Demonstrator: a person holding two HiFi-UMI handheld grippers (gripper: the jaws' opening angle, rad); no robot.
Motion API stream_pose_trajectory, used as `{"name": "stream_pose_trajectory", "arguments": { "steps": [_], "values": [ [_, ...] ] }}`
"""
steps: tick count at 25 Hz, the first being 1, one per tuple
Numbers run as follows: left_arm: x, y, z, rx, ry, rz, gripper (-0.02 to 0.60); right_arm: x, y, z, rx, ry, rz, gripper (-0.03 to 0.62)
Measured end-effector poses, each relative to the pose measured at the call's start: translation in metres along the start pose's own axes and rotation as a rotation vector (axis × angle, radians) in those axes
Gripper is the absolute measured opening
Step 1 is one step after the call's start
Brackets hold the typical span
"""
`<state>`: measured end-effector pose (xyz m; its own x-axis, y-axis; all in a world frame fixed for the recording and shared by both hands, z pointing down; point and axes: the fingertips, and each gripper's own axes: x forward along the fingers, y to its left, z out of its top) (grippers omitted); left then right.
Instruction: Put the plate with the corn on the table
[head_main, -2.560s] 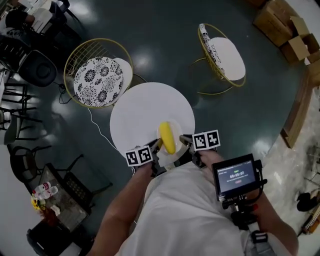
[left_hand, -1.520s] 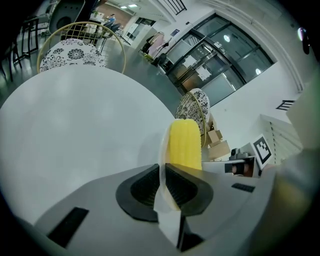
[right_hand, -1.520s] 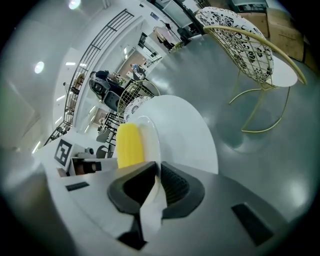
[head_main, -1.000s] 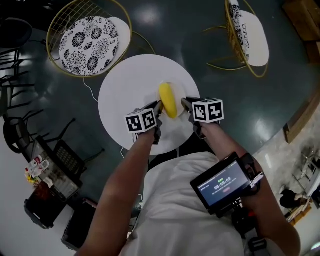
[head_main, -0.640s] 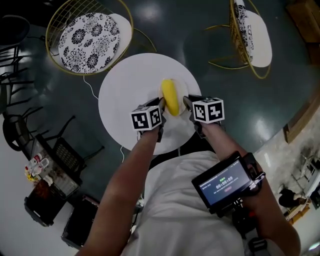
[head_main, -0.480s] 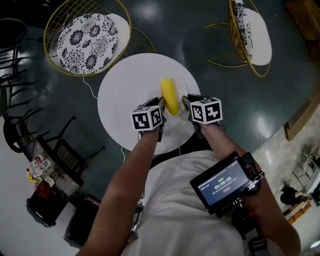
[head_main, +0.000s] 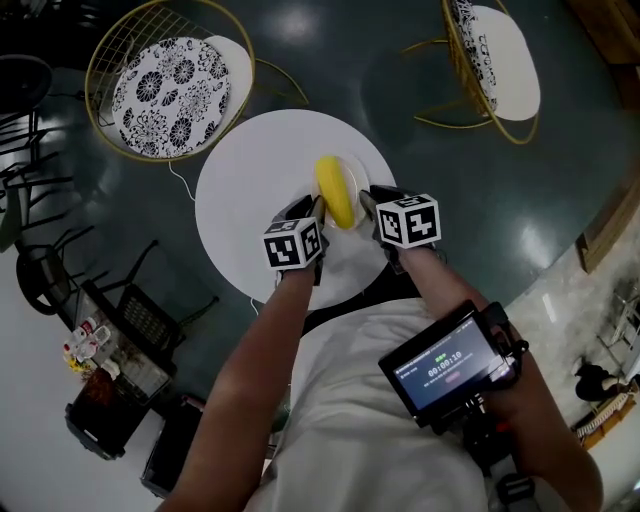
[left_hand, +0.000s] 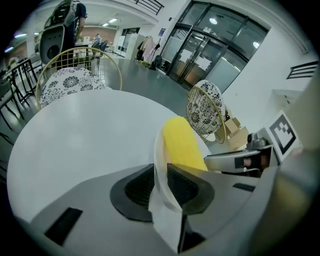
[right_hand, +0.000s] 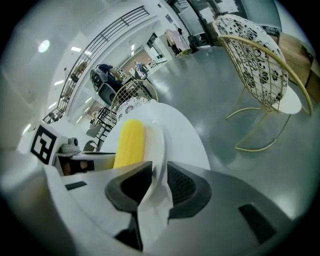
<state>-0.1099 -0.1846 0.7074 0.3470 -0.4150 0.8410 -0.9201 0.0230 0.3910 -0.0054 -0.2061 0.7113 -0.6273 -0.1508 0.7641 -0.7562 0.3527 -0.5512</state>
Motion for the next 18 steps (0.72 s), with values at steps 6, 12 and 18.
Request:
{"name": "stream_pose_trajectory", "arguments": {
  "steps": [6, 12, 18],
  "values": [
    [-0.014, 0.015, 0.001, -0.005, -0.041, 0.03, 0.061, -0.01, -0.006, 0.004, 0.068, -0.065, 0.006, 0.074],
    [-0.032, 0.016, -0.011, 0.0, -0.062, 0.038, 0.06, -0.02, -0.011, 0.0, 0.066, -0.108, 0.015, 0.072],
    [-0.039, 0.009, -0.027, -0.009, -0.078, 0.046, 0.014, -0.028, -0.02, -0.002, 0.06, -0.13, 0.007, 0.037]
  ]
}}
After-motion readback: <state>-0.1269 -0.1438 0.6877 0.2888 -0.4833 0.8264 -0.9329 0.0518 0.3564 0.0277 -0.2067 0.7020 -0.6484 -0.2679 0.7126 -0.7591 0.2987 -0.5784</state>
